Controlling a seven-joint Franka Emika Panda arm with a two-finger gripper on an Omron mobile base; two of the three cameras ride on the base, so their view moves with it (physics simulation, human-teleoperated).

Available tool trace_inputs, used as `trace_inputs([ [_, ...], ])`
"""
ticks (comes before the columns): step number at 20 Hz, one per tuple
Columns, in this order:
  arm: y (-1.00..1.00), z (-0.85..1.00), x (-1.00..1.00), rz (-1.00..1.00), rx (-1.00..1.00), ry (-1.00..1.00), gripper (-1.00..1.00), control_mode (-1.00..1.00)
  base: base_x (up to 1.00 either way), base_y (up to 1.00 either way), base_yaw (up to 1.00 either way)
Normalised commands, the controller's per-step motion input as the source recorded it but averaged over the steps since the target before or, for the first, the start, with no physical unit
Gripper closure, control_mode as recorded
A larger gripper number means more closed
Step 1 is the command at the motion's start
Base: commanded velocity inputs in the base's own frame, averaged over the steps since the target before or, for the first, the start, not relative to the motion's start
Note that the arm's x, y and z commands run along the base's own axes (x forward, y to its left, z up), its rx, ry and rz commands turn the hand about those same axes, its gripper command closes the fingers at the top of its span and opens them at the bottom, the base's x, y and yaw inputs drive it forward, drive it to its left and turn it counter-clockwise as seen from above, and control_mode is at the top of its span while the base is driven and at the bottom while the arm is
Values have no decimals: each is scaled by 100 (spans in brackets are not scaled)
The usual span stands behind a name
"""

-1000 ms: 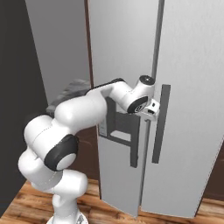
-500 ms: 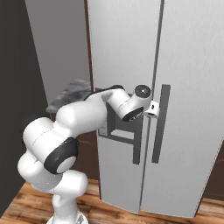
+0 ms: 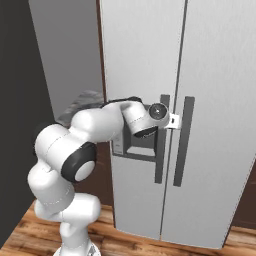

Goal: Take the bottled waters from the counter and place them in the freezer to freeze. Close the freezer door after placing the bottles.

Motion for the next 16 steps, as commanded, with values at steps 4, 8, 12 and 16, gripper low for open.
trace_inputs([
  [4,0,0,46,0,-6,-6,-100,-100,0,0,0],
  [8,0,0,53,0,-3,-1,-100,-100,0,0,0],
  [12,0,0,45,0,-2,0,-100,-100,0,0,0],
  [16,0,21,7,0,-3,7,-100,-100,0,0,0],
])
